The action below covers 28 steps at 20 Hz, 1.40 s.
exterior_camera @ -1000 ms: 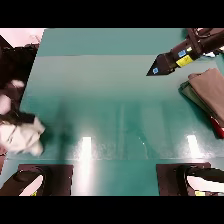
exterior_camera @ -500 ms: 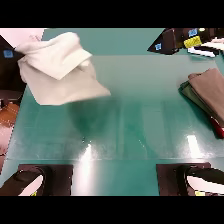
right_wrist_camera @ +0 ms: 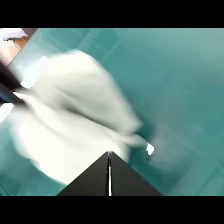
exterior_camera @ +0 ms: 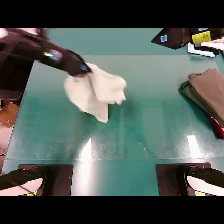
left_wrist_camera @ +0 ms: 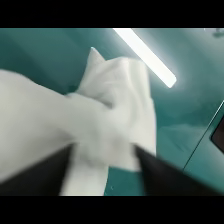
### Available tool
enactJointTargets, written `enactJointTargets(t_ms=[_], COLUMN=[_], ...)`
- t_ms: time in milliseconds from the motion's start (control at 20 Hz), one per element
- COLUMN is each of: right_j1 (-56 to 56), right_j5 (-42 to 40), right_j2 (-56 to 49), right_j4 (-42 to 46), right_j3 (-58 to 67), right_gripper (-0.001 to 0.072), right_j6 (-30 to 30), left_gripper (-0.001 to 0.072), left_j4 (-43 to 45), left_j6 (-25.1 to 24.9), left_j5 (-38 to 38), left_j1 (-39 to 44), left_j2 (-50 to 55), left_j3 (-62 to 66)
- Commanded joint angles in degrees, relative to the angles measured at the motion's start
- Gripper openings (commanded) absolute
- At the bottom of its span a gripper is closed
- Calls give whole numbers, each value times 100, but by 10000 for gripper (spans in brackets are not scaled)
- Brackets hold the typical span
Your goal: Fold the shirts.
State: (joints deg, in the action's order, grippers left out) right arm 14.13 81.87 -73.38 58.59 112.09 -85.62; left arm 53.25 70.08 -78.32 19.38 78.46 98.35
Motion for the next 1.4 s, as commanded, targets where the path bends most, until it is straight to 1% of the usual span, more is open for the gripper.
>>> enactJointTargets(t_ms=[0,50,200,300,400,450,550,600,700,800,850,950,1050,1250,1350], right_j1=[-2,-2,-2,-2,-2,-2,0,0,0,0,0,0,4,4,4], right_j5=[61,68,63,63,61,61,59,55,52,57,57,59,59,63,70], right_j2=[42,37,37,37,37,37,35,35,35,35,35,35,35,35,35], right_j4=[0,0,20,17,20,20,17,17,17,13,13,13,9,9,7], right_j3=[-7,-7,-7,-7,-7,-7,-7,-7,-7,-7,-7,-7,-7,-7,-7], right_gripper=[16,16,16,16,16,16,16,16,16,17,16,16,16,16,16], right_j6=[-92,-92,-92,-92,-92,-90,-92,-92,-92,-92,-92,-92,-101,-201,-201], left_gripper=[672,646,646,646,647,647,647,647,647,646,647,646,646,646,645], left_j4=[-68,-7,61,59,2,-72,-608,-1054,-2015,-2763,-2938,-3025,-3080,-3134,-3167], left_j6=[-151,17,485,535,531,494,483,361,-258,-817,-984,-1207,-1228,-1263,-1263], left_j5=[118,9,-822,-798,-402,-15,929,1357,1987,2538,2693,2809,3156,3910,3980], left_j1=[173,-28,-800,-1038,-1040,-1010,-1008,-1008,-1005,-1005,-1005,-1005,-824,-61,107], left_j2=[822,802,573,201,-319,-599,-1091,-1241,-1276,-1274,-1274,-1274,-1274,-1156,-1060], left_j3=[9,11,-136,-938,-2249,-2966,-4363,-4970,-5853,-6452,-6612,-6697,-6697,-6660,-6542])
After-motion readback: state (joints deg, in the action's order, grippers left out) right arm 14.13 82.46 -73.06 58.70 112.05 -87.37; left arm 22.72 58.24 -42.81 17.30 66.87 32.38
